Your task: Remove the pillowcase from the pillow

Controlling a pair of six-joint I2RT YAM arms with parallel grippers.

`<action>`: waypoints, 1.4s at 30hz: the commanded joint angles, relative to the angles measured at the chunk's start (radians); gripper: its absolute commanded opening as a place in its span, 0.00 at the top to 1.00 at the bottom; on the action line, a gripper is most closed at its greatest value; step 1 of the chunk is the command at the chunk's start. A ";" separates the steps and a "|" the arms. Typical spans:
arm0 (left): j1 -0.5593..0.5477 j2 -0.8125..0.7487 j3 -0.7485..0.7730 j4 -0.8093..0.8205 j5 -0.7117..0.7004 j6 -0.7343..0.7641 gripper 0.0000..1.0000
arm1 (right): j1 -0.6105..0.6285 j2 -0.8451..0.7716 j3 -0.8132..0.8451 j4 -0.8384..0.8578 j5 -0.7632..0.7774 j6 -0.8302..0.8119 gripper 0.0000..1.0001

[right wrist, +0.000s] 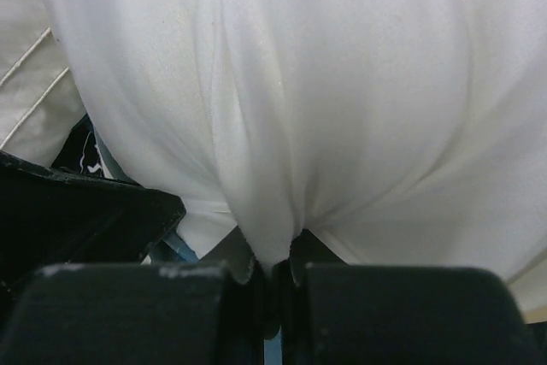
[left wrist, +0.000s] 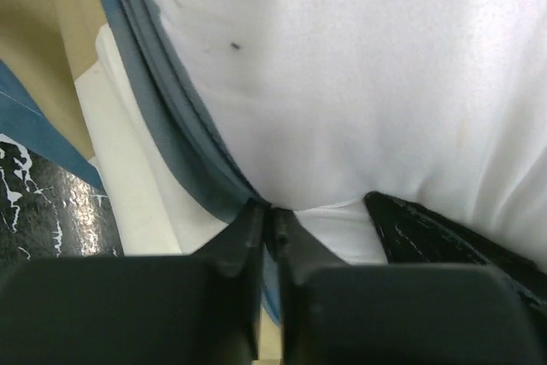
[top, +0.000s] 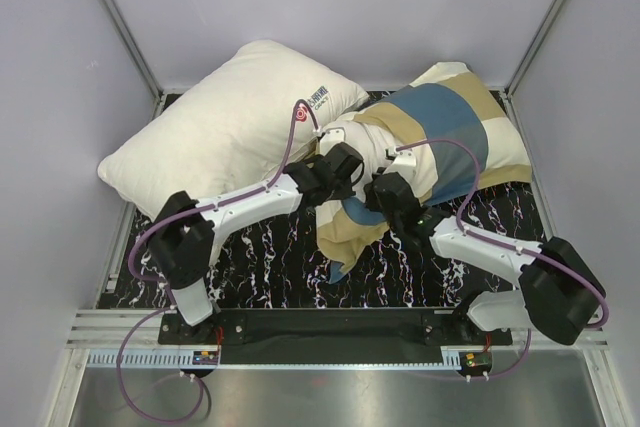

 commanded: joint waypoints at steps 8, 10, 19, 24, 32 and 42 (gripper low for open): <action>0.007 -0.109 -0.151 0.068 0.024 0.032 1.00 | 0.027 0.059 -0.010 -0.030 0.021 0.025 1.00; 0.007 -0.175 -0.211 0.137 0.041 0.029 1.00 | 0.027 0.067 0.002 -0.067 0.044 0.034 1.00; 0.007 -0.464 -0.510 0.242 0.050 -0.004 1.00 | -0.045 0.070 0.054 -0.161 0.068 0.041 1.00; 0.007 -0.485 -0.571 0.263 0.069 -0.012 1.00 | -0.089 0.068 0.076 -0.185 0.060 0.036 1.00; 0.007 -0.542 -0.748 0.337 0.081 -0.067 1.00 | -0.194 0.028 0.099 -0.208 0.016 0.011 1.00; 0.005 -0.562 -0.890 0.395 0.089 -0.115 1.00 | -0.303 -0.039 0.211 -0.254 -0.067 -0.024 1.00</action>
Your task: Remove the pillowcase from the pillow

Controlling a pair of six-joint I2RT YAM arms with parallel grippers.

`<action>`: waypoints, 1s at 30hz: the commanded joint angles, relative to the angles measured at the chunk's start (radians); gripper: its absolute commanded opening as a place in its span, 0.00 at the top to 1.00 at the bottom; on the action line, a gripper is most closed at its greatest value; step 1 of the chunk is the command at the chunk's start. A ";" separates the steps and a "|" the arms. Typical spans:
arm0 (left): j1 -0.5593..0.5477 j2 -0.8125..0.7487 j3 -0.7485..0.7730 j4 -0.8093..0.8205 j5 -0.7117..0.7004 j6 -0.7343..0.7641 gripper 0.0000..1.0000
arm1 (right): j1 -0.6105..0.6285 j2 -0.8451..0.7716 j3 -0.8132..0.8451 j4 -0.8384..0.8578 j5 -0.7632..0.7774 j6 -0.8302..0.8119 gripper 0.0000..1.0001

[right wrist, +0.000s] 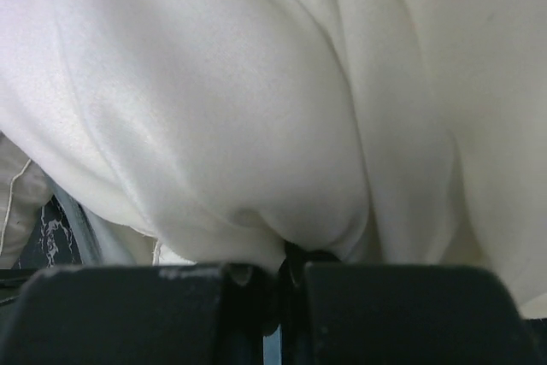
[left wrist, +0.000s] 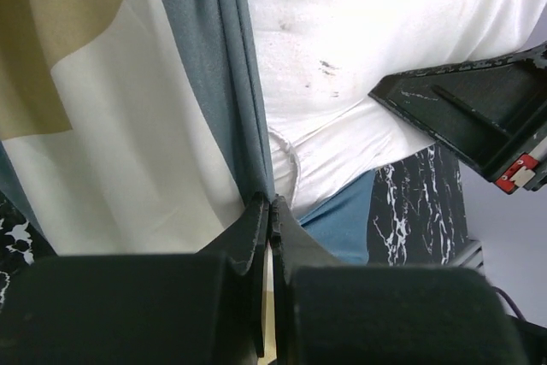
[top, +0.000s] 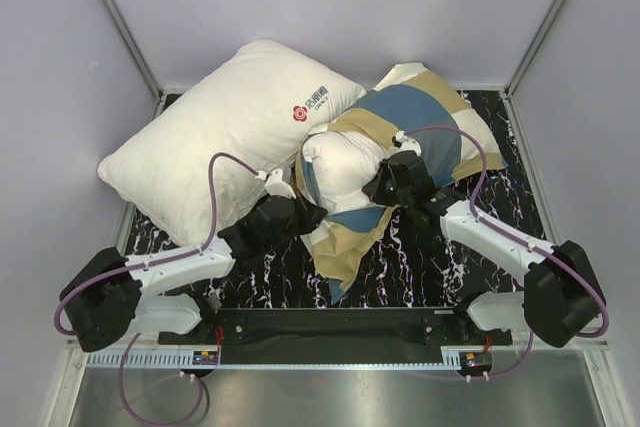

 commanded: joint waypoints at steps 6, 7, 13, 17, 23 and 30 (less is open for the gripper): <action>0.001 -0.010 -0.146 -0.231 -0.012 0.021 1.00 | -0.164 -0.034 0.198 -0.053 0.283 -0.103 1.00; 0.001 -0.011 -0.152 -0.228 -0.015 0.021 1.00 | -0.169 -0.034 0.211 -0.056 0.283 -0.105 1.00; 0.001 0.015 -0.196 -0.183 -0.012 0.006 1.00 | -0.203 -0.039 0.315 -0.093 0.278 -0.122 1.00; -0.001 0.050 -0.210 -0.150 -0.005 0.003 1.00 | -0.219 -0.033 0.373 -0.111 0.278 -0.129 1.00; -0.018 0.117 -0.212 -0.113 -0.003 -0.008 1.00 | -0.247 -0.028 0.448 -0.131 0.270 -0.135 1.00; -0.044 0.188 -0.204 -0.078 0.000 -0.019 1.00 | -0.292 -0.031 0.530 -0.148 0.254 -0.137 1.00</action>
